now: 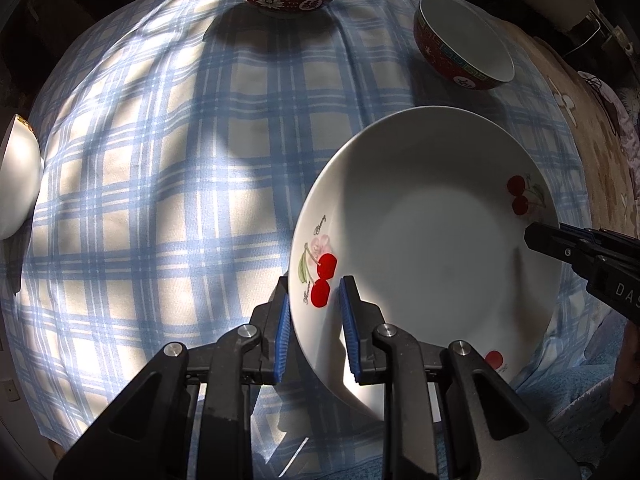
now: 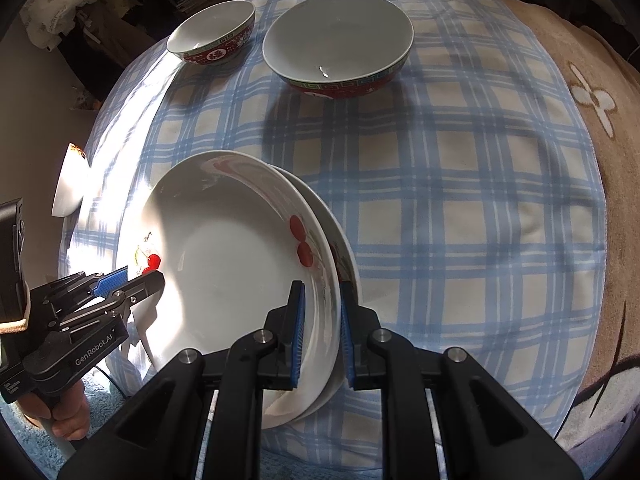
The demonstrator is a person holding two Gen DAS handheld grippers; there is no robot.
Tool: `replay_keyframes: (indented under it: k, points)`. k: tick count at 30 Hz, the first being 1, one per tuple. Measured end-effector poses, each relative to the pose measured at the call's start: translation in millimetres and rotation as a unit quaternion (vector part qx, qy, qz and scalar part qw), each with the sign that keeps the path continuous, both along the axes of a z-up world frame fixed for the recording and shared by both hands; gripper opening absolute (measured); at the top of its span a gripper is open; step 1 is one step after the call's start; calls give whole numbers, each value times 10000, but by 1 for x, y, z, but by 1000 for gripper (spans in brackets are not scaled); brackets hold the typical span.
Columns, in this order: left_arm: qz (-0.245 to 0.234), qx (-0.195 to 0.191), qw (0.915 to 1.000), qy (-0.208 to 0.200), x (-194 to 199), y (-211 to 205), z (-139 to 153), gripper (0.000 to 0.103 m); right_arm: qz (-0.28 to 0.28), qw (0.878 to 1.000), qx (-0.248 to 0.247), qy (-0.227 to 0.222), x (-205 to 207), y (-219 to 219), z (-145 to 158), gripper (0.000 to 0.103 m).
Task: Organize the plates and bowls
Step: 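Lower the held plate with both grippers onto the first cherry plate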
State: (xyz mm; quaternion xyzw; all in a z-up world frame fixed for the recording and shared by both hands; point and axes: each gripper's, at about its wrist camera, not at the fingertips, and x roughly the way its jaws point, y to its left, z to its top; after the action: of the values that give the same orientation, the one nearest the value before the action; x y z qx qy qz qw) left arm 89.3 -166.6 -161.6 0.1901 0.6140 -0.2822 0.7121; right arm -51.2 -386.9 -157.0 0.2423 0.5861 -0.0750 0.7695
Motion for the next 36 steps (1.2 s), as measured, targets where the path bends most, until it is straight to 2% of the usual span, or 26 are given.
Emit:
replay_keyframes:
  k: [11,28,36]
  points:
    - [-243,89,9997,-53,-11,-7,-8,23,78,9995,-281,-95,-1,1,12,19]
    - [-144,64,9999,-72,-6,-2,-4,24,-22,9999,-88,-116,-2,-5,10,19]
    - [-117,216,9991,-339,-13,-1,6,24,151,9995,-283,-76,-1,1,11,22]
